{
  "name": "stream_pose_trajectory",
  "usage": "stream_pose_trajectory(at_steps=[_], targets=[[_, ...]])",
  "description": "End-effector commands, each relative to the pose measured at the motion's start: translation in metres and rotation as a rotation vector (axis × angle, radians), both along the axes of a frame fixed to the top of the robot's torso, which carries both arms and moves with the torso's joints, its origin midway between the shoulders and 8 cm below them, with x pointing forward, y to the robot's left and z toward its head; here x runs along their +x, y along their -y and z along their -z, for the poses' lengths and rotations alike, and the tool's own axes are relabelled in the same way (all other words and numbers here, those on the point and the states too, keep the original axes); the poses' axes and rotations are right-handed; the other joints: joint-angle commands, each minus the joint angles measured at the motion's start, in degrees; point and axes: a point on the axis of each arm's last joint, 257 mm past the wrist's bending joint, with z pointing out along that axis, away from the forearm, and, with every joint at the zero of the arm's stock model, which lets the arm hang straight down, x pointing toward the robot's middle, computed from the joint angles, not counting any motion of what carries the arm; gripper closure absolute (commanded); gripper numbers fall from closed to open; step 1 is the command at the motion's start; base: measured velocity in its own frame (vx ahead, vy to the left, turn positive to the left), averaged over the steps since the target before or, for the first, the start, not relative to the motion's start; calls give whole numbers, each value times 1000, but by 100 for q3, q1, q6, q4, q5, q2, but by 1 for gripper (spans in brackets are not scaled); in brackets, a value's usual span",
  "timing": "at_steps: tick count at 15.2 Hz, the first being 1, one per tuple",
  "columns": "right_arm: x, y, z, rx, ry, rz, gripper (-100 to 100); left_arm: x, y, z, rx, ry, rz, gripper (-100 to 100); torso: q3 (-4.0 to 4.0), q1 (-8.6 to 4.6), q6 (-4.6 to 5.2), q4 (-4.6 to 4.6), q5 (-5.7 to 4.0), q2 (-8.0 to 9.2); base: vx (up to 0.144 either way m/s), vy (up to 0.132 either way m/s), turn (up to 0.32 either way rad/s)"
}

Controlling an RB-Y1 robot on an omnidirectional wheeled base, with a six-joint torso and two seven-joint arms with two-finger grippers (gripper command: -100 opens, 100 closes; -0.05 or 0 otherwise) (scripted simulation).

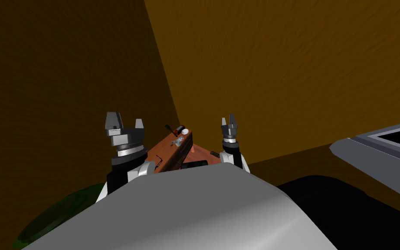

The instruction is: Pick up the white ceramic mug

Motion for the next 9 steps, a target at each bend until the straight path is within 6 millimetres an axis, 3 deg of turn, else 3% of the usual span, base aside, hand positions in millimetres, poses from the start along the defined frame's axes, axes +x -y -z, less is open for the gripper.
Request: stream_pose_trajectory(at_steps=[1, 5, 6, 8, 9], targets=[[0, 0, 0, 0, 0, 0, 0, 5, 3, 5, 23, -22, 16, -100, 0, 0, 0, 0, 0, 0, 0, 0, 0], [0, 0, 0, 0, 0, 0, 0, 31, 5, 35, 58, -132, 49, -100, -1, 0, 0, -1, 0, -1, 1, -8, 16], [0, 0, 0, 0, 0, 0, 0, 31, 5, 35, 58, -132, 49, -100, -1, -1, 0, -1, 0, -1, 3, -10, 9], [0, 0, 0, 0, 0, 0, 0, 48, 1, 60, 59, -210, 55, -100, -2, -1, 0, -1, 0, -2, 2, -9, 9], [0, 0, 0, 0, 0, 0, 0, 49, 1, 60, 58, -213, 55, -100, -3, -1, 1, -1, 0, -4, 2, -7, 1]])
